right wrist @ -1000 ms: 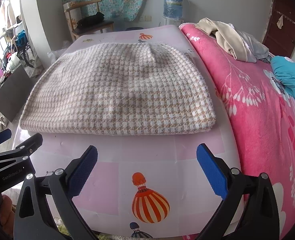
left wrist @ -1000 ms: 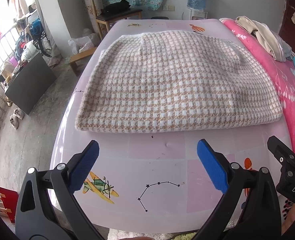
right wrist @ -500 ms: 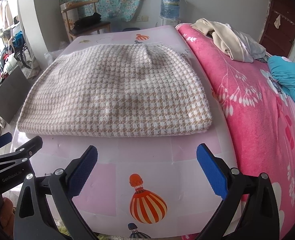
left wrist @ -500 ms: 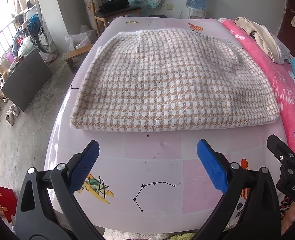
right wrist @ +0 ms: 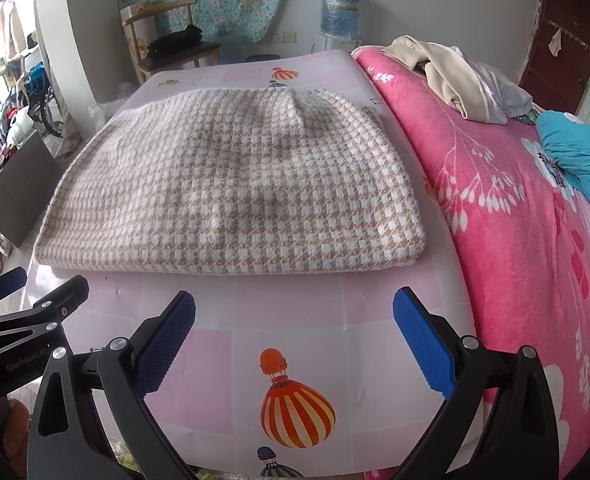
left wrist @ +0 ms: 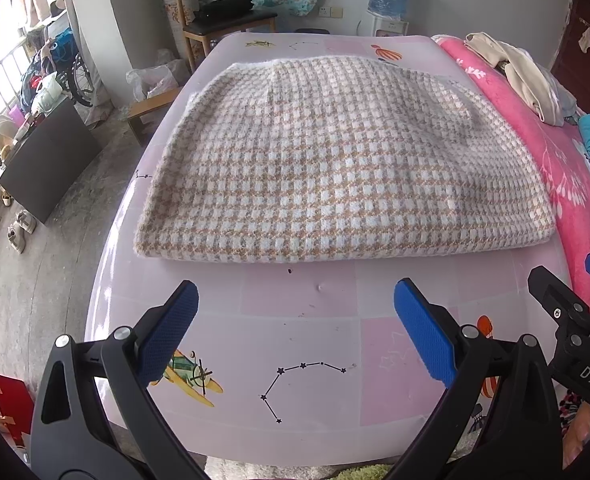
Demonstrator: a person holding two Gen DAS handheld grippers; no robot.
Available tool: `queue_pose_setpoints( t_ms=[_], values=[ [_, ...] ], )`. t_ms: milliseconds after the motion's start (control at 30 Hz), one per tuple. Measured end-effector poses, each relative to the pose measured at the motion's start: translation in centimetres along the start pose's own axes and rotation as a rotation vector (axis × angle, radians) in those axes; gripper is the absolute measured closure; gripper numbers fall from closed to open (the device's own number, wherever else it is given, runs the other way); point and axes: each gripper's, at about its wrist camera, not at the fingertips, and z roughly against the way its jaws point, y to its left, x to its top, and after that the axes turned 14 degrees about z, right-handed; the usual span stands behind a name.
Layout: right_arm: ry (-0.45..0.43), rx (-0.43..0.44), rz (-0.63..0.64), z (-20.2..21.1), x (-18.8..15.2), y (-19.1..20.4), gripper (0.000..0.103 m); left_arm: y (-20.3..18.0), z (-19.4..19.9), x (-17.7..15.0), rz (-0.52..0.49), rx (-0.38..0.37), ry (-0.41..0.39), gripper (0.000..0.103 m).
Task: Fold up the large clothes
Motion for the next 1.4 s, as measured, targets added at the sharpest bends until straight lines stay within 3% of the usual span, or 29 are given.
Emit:
queue_pose_setpoints(
  t_ms=[1400],
  values=[
    [0.01,-0.011,0.008,-0.12,-0.08,0.12,0.006,0.01,0.18,0.14,-0.005,-0.009,-0.002,0.008]
  ],
)
